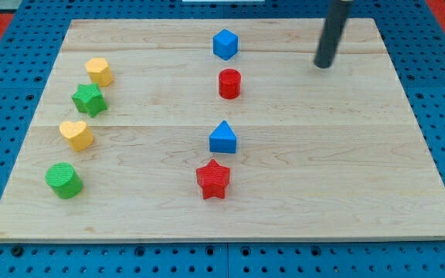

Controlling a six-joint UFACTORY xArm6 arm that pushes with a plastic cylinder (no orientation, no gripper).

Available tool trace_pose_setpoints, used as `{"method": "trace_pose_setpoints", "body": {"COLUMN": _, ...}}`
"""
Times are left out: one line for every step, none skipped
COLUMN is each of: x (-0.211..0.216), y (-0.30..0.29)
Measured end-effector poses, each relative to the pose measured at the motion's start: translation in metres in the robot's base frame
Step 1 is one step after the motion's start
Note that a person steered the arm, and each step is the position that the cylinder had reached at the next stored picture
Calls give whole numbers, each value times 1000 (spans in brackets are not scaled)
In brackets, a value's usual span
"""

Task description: Move the red circle down and right

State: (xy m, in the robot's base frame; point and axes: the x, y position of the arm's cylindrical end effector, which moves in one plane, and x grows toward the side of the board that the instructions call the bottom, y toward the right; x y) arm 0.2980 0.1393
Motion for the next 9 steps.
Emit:
{"method": "trace_pose_setpoints", "body": {"x": -4, "y": -80}}
{"method": "trace_pose_setpoints", "body": {"x": 0, "y": -158}}
{"method": "trace_pose_setpoints", "body": {"x": 25, "y": -187}}
{"method": "trace_pose_setpoints", "body": {"x": 35, "y": -168}}
{"method": "trace_pose_setpoints", "body": {"x": 56, "y": -143}}
{"method": "trace_pose_setpoints", "body": {"x": 76, "y": -124}}
{"method": "trace_pose_setpoints", "body": {"x": 76, "y": -75}}
{"method": "trace_pose_setpoints", "body": {"x": 77, "y": -38}}
{"method": "trace_pose_setpoints", "body": {"x": 93, "y": -33}}
